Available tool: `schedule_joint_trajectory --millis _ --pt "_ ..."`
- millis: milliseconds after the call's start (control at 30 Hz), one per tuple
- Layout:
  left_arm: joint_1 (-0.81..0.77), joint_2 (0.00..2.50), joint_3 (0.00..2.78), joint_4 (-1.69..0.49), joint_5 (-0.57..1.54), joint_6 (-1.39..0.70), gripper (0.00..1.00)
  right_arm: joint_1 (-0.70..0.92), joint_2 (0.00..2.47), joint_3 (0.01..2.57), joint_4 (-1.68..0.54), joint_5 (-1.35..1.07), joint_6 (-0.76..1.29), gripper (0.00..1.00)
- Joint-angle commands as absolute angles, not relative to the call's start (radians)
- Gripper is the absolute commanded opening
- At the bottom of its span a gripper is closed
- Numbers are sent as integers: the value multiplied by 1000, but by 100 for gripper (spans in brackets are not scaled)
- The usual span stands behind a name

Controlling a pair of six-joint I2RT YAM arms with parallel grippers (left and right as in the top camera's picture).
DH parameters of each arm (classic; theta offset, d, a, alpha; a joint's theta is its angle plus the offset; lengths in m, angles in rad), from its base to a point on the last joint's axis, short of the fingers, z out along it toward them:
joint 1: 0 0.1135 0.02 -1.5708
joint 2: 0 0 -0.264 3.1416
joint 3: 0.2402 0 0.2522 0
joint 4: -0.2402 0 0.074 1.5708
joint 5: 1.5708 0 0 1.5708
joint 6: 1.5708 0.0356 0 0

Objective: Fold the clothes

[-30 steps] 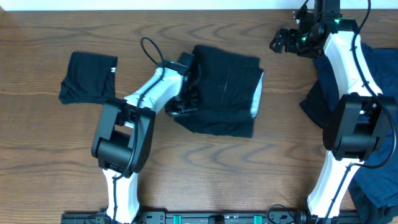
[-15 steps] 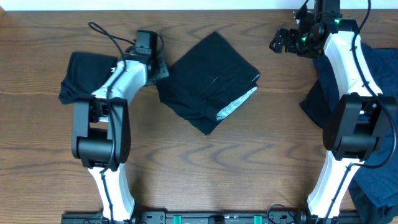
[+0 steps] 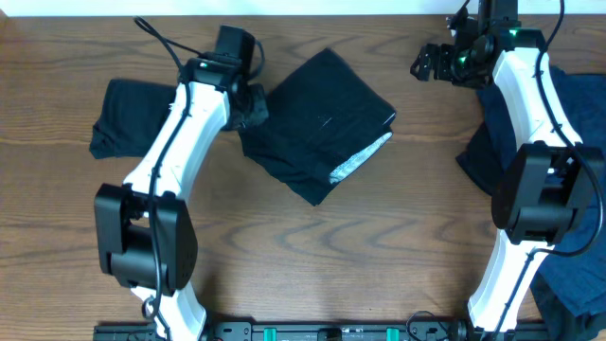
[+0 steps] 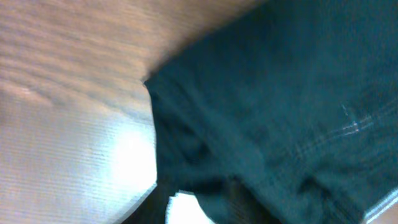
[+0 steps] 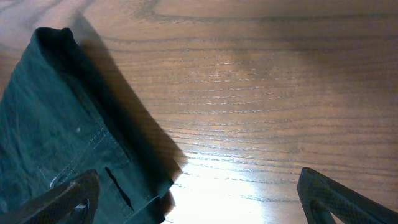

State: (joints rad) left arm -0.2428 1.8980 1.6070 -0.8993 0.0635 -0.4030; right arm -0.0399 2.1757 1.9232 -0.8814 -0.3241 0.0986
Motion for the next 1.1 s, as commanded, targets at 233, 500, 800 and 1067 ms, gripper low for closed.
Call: schedule_joint_trajectory --millis 233,500,800,1067 --pt "-314 1953 1467 -960 79 -459 6 -40 2172 1932 -883 -324 99 99" --pt "-307 2011 1401 -757 86 -447 6 -40 2172 1932 -883 -324 99 99" --pt "-274 2123 1401 -693 203 -463 6 -40 2172 1932 -883 -324 99 99" --pt "-132 2123 1401 -677 161 -364 6 -40 2172 1932 -883 -324 99 99"
